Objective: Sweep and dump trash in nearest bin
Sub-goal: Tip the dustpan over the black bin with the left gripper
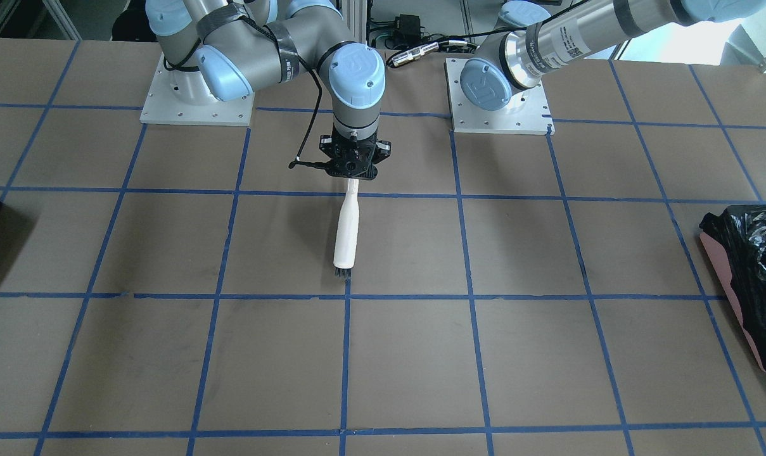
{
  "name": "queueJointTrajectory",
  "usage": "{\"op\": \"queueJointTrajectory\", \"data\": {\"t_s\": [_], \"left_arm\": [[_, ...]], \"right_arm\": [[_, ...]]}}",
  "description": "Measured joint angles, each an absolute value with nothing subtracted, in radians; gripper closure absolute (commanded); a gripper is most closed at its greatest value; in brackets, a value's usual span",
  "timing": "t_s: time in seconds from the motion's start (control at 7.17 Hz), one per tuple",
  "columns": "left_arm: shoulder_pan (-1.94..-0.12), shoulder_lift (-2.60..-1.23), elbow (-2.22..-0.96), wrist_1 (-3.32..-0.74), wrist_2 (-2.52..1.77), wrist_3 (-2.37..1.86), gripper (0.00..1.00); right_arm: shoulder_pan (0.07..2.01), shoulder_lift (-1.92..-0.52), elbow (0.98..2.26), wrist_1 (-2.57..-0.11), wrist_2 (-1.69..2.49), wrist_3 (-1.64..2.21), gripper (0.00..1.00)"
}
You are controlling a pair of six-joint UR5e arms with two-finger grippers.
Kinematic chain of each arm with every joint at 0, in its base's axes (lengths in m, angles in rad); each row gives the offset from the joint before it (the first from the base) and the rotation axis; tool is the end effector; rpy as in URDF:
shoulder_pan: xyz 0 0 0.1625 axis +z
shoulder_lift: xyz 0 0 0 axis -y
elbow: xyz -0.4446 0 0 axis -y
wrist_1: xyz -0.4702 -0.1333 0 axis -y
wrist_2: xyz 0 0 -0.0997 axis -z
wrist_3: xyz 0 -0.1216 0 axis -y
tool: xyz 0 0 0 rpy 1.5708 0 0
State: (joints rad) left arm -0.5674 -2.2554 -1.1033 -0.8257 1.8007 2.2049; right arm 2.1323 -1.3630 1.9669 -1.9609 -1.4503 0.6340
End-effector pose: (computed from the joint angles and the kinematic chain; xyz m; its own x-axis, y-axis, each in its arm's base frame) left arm 0.6905 -0.5653 0.3536 -0.3342 0.8970 -0.2892 0.7752 0.4361 0.4571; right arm 0.4184 -0.3873 0.1914 -0.9962 0.0815 0.0310 0.0866 0.9668 0.2405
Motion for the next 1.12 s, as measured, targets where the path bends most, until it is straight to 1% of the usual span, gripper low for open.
{"op": "queueJointTrajectory", "data": {"t_s": [0.28, 0.7, 0.84, 1.12], "left_arm": [[-0.571, -2.254, -1.107, -0.775, 1.826, 2.336, 1.0], [-0.602, -2.24, -1.144, -0.624, 1.85, 2.494, 1.0], [-0.613, -2.235, -1.16, -0.57, 1.851, 2.523, 1.0], [-0.624, -2.228, -1.181, -0.496, 1.85, 2.565, 1.0]], "right_arm": [[2.133, -1.362, 1.973, -1.969, -1.449, 0.637, 1.0], [2.134, -1.347, 1.973, -1.971, -1.448, 0.639, 1.0], [2.134, -1.345, 1.972, -1.971, -1.449, 0.639, 0.9], [2.134, -1.344, 1.97, -1.976, -1.45, 0.639, 0.6]]}}
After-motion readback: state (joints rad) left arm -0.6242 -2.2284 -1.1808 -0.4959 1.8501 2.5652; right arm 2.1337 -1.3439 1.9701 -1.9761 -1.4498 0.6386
